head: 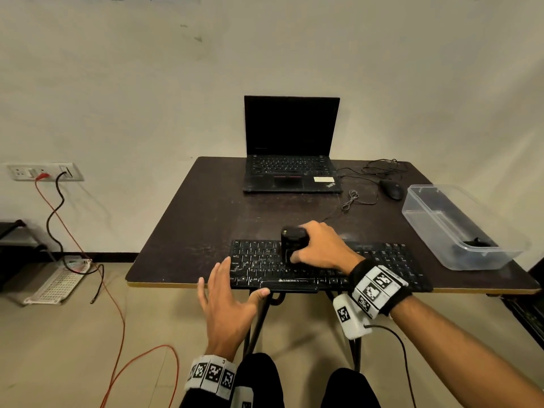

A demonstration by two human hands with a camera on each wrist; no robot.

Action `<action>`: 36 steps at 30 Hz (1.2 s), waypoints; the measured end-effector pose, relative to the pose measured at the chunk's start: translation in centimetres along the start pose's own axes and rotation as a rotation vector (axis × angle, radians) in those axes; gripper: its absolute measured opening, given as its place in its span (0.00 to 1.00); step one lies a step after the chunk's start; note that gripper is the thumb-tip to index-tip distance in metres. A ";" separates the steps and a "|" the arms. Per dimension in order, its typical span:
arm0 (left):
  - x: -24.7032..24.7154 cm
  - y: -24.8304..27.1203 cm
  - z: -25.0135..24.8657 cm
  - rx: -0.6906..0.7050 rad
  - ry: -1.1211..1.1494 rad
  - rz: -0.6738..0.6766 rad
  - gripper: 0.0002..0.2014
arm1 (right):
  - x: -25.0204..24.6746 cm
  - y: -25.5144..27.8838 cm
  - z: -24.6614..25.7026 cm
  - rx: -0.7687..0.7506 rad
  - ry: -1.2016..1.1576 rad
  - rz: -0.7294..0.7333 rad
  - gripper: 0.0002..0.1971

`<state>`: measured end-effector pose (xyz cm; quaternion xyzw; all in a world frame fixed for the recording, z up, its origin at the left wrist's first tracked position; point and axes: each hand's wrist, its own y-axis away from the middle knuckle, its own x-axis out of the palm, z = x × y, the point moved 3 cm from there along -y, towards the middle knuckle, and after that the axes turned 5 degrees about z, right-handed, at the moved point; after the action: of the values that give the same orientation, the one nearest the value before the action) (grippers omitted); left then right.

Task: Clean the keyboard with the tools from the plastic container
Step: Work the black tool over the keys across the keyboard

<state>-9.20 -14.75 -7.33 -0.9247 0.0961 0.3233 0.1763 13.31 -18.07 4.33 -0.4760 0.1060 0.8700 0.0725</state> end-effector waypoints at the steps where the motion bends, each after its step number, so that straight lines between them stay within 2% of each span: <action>1: 0.0 0.0 0.0 0.005 0.002 -0.005 0.55 | 0.2 0.1 0.1 -0.014 0.000 0.041 0.10; 2: 0.1 0.0 0.1 0.008 -0.001 -0.002 0.55 | 0.2 0.0 0.2 -0.008 0.000 0.048 0.11; 5: 0.1 -0.1 0.2 0.009 -0.013 0.005 0.55 | -0.2 -0.2 -0.2 0.044 0.000 -0.059 0.11; 8: 0.1 0.0 0.2 0.015 -0.010 0.004 0.57 | 0.1 0.1 0.3 -0.008 0.016 0.015 0.10; 10: 0.2 -0.1 0.3 0.016 -0.017 0.005 0.57 | -0.2 -0.1 0.3 0.013 -0.005 0.046 0.11; 14: 0.3 -0.2 0.4 0.017 -0.011 0.001 0.56 | -0.5 -0.5 0.0 0.056 -0.002 -0.056 0.11; 18: 0.4 -0.2 0.4 0.028 -0.004 -0.010 0.56 | -0.1 -0.2 0.6 -0.002 -0.003 0.062 0.12; 22: 0.3 -0.3 0.3 0.019 -0.006 -0.016 0.56 | -0.7 -0.4 0.1 0.040 -0.002 -0.029 0.11; 26: 0.3 -0.2 0.3 0.006 0.003 -0.007 0.56 | 0.1 0.0 0.6 -0.027 0.010 0.083 0.11; 30: 0.2 -0.3 0.2 -0.009 0.011 -0.004 0.55 | -0.5 -0.5 0.2 0.014 0.008 -0.042 0.10; 34: 0.2 -0.2 0.1 0.007 0.012 -0.013 0.56 | 0.8 -0.3 1.0 -0.068 0.014 0.090 0.11; 36: 0.2 -0.2 0.2 -0.003 0.002 0.000 0.55 | 0.5 -0.6 0.8 -0.041 0.004 0.027 0.09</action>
<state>-9.08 -14.54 -7.56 -0.9254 0.0960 0.3223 0.1750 12.53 -17.32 4.28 -0.4775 0.0944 0.8721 0.0509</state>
